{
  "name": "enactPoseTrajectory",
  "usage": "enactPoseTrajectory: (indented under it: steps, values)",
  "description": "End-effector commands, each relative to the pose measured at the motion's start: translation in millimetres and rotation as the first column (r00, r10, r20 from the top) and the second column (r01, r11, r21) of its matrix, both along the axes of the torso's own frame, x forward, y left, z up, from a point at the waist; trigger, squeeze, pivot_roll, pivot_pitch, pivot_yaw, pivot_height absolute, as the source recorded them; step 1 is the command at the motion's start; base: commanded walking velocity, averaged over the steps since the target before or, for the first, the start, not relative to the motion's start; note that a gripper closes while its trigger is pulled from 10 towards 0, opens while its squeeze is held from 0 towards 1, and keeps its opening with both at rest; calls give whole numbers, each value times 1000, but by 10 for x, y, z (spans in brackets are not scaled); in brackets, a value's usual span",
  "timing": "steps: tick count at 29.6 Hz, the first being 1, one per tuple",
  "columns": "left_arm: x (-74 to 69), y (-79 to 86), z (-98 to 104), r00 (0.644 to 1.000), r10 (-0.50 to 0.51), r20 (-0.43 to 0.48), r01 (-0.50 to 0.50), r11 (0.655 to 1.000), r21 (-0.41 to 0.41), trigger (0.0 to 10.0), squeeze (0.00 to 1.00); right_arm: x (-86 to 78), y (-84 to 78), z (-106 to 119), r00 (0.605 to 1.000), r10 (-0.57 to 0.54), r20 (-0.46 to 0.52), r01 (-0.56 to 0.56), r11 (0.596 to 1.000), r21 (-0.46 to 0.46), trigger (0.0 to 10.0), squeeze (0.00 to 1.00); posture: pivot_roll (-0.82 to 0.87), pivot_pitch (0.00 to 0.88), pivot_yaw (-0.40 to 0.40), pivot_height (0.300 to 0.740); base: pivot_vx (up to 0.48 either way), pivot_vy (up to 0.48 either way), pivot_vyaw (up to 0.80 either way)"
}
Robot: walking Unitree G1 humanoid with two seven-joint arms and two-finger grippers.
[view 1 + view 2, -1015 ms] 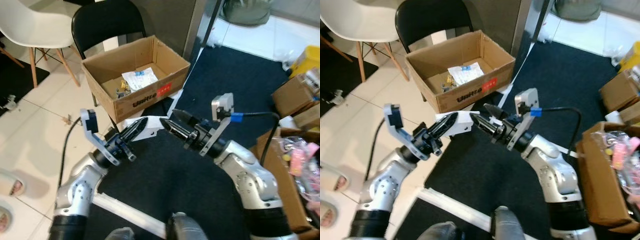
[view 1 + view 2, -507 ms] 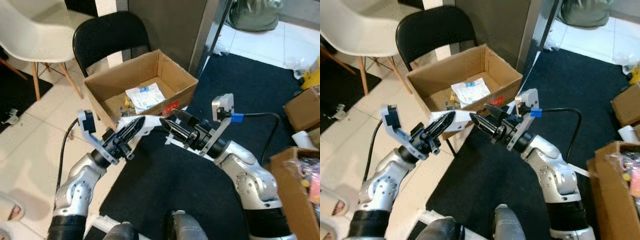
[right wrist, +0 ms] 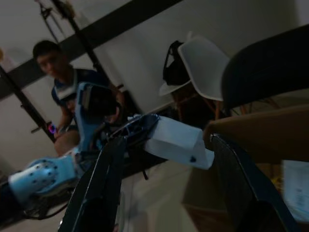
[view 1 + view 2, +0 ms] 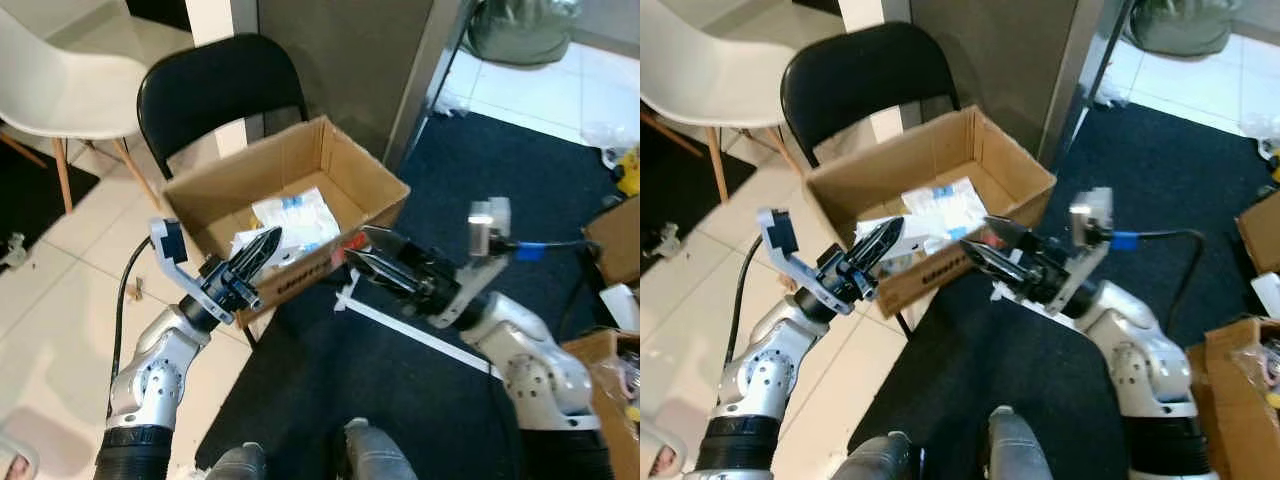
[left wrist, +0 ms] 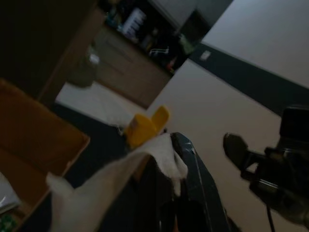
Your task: Picking trash to rubbish bin
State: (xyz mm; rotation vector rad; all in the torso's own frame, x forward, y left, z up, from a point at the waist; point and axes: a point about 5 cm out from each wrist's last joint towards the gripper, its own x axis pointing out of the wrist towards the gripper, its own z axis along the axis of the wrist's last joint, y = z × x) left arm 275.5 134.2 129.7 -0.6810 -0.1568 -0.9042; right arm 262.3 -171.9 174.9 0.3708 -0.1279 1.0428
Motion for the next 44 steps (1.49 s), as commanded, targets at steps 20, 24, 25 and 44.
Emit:
enactPoseTrajectory:
  steps: [20, 24, 25, 44]
  values:
    - [62, 345, -80, 993, 110, -36, -106, 990, 95, 10000, 0, -269, -238, -191, 975, 222, 12, -197, 885, -423, 10000, 0, -21, 157, 11, 740, 429, 0, 0]
    - [103, 368, -161, 985, 136, -104, -124, 985, 120, 10000, 0, -215, -233, -198, 981, 190, 32, -158, 888, -432, 10000, 0, -17, 152, 10, 740, 61, 0, 0]
    - [103, 368, -161, 985, 136, -104, -124, 985, 120, 10000, 0, -215, -233, -198, 981, 190, 32, -158, 888, -432, 10000, 0, -17, 152, 10, 740, 0, 0, 0]
    - [112, 475, -463, 948, 212, -238, -169, 968, 188, 10000, 247, -145, -275, -229, 988, 135, 69, -86, 874, -478, 10000, 0, -22, 160, 13, 740, 0, 0, 0]
